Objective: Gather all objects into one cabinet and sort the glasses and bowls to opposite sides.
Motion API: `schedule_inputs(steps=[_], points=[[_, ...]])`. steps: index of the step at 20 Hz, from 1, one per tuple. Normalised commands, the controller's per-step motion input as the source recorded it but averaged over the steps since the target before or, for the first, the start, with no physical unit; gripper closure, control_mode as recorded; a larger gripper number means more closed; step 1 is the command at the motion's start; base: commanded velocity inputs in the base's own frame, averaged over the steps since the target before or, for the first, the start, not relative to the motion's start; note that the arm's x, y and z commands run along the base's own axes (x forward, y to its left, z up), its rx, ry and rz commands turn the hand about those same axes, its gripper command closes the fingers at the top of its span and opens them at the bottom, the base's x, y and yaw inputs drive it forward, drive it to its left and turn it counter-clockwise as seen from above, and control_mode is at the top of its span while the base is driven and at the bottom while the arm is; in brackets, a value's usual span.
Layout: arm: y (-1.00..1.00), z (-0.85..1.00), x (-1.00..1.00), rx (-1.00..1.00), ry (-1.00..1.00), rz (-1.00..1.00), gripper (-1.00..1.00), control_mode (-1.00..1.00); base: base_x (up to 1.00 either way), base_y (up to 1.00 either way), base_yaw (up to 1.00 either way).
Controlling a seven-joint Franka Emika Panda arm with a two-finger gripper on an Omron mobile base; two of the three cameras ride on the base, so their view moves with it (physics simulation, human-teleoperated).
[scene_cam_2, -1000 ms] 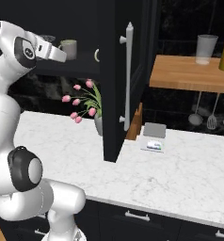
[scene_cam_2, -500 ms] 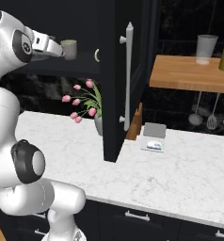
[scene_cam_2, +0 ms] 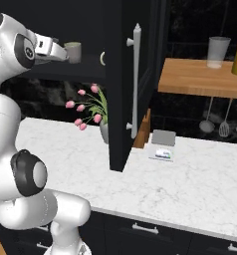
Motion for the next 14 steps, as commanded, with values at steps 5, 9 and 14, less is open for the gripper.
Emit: schedule_inputs(steps=[5, 9, 14], points=[[0.05, -0.15, 0.36, 0.00, 0.00, 0.00, -1.00, -1.00, 0.00, 0.00, 0.00], [0.02, 0.00, 0.54, 0.00, 0.00, 0.00, -1.00, -1.00, 0.00, 0.00, 0.00], [0.00, 0.00, 0.38, 0.00, 0.00, 0.00, -1.00, -1.00, 0.00, 0.00, 0.00]])
